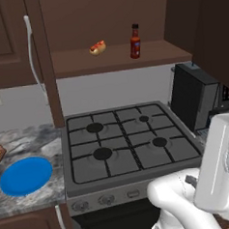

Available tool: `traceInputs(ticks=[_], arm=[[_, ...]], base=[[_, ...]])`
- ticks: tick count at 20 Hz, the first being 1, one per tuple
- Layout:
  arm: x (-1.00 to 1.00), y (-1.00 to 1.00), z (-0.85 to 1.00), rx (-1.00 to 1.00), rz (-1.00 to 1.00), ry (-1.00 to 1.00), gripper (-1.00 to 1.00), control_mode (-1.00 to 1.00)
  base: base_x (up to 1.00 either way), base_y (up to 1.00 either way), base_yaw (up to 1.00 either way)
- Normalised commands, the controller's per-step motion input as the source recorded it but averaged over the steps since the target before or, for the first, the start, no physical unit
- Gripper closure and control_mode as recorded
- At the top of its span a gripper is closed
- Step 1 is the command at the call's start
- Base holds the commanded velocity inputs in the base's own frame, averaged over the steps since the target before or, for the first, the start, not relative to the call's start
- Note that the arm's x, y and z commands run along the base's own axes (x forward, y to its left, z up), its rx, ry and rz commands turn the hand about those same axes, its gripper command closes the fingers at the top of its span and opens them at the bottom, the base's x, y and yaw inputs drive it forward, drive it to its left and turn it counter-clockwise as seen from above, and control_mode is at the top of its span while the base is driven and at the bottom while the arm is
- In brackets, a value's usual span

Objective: Pick the steak from the plate and place it on the cutting board. Then pick the condiment bottle from the cabinet and place it next to the cutting board.

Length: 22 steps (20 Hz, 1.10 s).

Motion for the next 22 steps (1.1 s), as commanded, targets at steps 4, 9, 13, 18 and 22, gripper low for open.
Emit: traceInputs(ticks=[4,9,13,18,22], arm=[[0.23,0.07,0.00,0.00,0.00,-0.03,-1.00,-1.00],[0.16,0.06,0.00,0.00,-0.01,-0.09,-1.00,-1.00],[0.09,0.01,0.00,0.00,-0.08,-0.14,-1.00,-1.00],[0.21,0.00,0.04,0.04,-0.13,-0.09,-1.00,-1.00],[0.25,-0.03,0.22,0.13,-0.13,-0.06,-1.00,-1.00]], base=[[0.00,0.00,0.00],[0.00,0.00,0.00],[0.00,0.00,0.00],[0.00,0.00,0.00],[0.00,0.00,0.00]])
